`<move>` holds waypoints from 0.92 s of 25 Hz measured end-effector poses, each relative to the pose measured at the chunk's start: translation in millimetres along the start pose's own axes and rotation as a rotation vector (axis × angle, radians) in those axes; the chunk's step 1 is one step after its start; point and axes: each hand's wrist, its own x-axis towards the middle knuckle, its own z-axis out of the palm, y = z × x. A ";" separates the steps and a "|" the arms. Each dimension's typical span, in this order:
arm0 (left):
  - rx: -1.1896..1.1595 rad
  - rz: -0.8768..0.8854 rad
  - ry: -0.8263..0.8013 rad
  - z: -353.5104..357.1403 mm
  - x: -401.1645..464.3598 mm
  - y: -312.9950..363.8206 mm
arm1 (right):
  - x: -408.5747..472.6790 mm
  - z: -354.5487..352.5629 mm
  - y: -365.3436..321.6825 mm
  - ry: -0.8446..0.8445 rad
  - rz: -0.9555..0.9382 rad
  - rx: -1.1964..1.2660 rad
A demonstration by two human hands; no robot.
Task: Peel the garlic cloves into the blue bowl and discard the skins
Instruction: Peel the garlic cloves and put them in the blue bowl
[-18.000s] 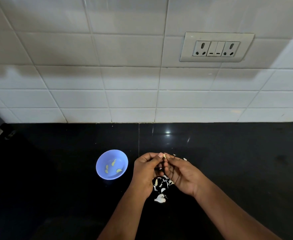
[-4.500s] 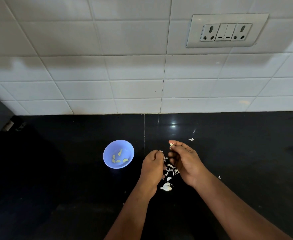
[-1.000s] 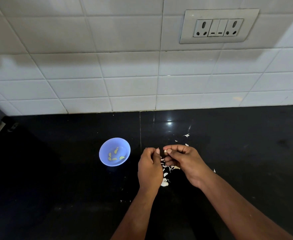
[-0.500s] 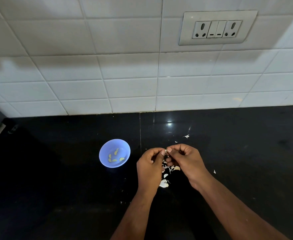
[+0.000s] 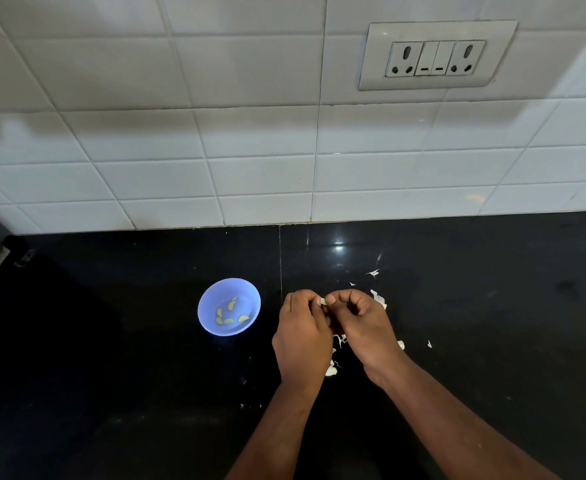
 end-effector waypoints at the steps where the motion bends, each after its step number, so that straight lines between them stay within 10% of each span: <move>1: -0.006 -0.012 -0.007 0.5 0.3 0.5 | -0.7 -0.3 0.4 -0.018 -0.003 0.006; 17: 0.064 -0.189 -0.228 5.3 9.5 -17.1 | 15.5 -14.1 3.4 -0.004 0.185 0.316; 23: -0.332 -0.133 -0.172 5.9 15.9 -13.0 | 19.2 -17.1 3.7 0.009 0.191 0.310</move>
